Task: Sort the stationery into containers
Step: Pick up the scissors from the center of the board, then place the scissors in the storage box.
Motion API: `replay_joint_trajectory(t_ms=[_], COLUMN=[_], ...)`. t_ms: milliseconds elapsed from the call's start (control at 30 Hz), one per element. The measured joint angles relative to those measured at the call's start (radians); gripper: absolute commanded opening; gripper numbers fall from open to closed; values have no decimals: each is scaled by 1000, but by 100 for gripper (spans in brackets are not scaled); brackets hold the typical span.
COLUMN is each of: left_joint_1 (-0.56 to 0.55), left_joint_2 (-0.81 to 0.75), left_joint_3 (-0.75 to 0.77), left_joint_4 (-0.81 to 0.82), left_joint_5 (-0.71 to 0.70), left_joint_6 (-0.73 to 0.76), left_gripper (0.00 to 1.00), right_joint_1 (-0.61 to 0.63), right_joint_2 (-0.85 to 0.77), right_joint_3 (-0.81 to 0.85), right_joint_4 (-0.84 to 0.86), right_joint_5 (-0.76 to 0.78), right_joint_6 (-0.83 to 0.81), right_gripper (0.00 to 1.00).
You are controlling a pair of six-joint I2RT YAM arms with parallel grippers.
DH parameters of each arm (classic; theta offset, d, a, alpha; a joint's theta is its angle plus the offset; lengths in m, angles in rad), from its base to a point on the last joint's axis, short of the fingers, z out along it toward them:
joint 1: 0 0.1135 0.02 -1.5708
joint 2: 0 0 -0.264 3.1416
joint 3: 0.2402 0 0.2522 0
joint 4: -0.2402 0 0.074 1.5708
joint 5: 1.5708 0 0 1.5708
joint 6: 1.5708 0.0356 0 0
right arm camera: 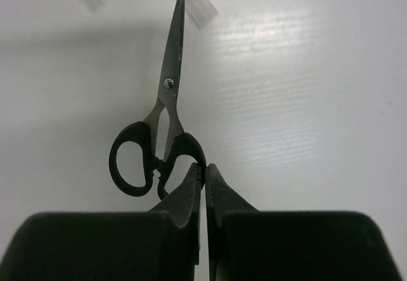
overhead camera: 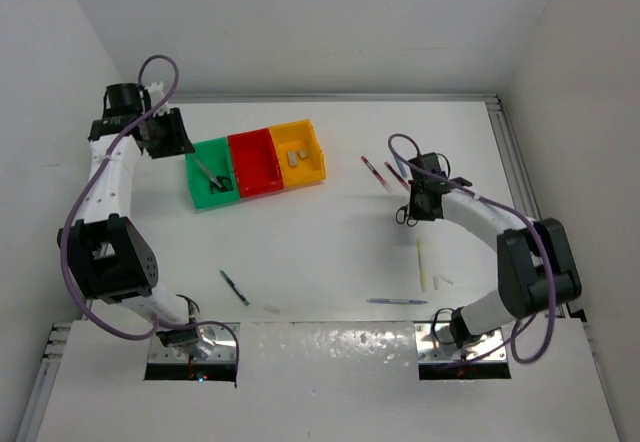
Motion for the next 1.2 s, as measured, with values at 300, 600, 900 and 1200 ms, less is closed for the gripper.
replay_joint_trajectory(t_ms=[300,600,900,1200], left_joint_1=[-320,-647,-657,-685], left_joint_2=[1,42,50,51], left_joint_3=[115,120,108,84], left_joint_4=[-62,-53,5,30], left_joint_5=[51,37,-79,-181], left_joint_6=[64,51,6,-1], left_gripper=[39,36,32,16], right_joint_1=[221,480,548,552], right_joint_2=[-141,128,183,183], right_joint_3=[141,486,542,542], right_joint_4=[65,187,216,236], right_joint_5=[158,183,167,167], right_joint_6=[25,109,143,167], right_gripper=[0,0,0,0])
